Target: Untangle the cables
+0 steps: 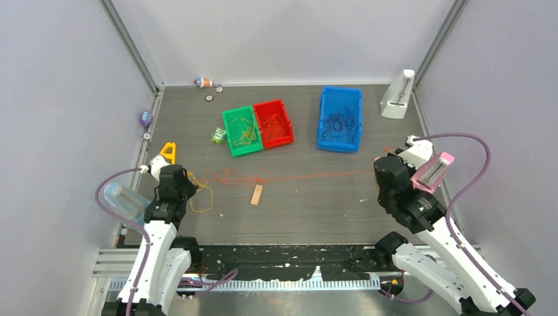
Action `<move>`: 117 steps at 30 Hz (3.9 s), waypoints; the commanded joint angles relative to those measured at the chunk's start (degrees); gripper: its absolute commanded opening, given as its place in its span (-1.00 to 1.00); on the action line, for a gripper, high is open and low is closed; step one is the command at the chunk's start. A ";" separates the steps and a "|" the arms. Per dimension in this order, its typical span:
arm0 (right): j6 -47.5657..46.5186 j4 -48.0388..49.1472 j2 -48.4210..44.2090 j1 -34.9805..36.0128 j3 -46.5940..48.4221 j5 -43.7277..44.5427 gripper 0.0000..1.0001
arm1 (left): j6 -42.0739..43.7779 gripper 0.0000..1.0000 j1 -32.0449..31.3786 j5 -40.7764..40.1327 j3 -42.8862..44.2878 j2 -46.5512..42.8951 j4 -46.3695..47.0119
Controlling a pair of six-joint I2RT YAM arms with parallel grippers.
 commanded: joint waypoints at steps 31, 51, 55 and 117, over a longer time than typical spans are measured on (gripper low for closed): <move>-18.30 15.06 12.21 -1.20 -0.78 -45.48 0.88 | 1.52 -1.00 7.01 19.61 3.92 3.05 10.06; 13.00 -11.32 24.74 -4.49 -0.47 -29.21 0.90 | 3.04 -1.00 4.04 20.85 3.21 1.73 10.76; 16.00 -6.86 21.79 -8.95 -6.24 -34.77 0.91 | 3.77 -1.00 3.81 22.07 2.99 1.10 11.34; -37.32 15.26 95.74 4.34 74.22 -43.98 -0.56 | 4.38 -1.00 2.63 23.74 3.00 1.31 11.33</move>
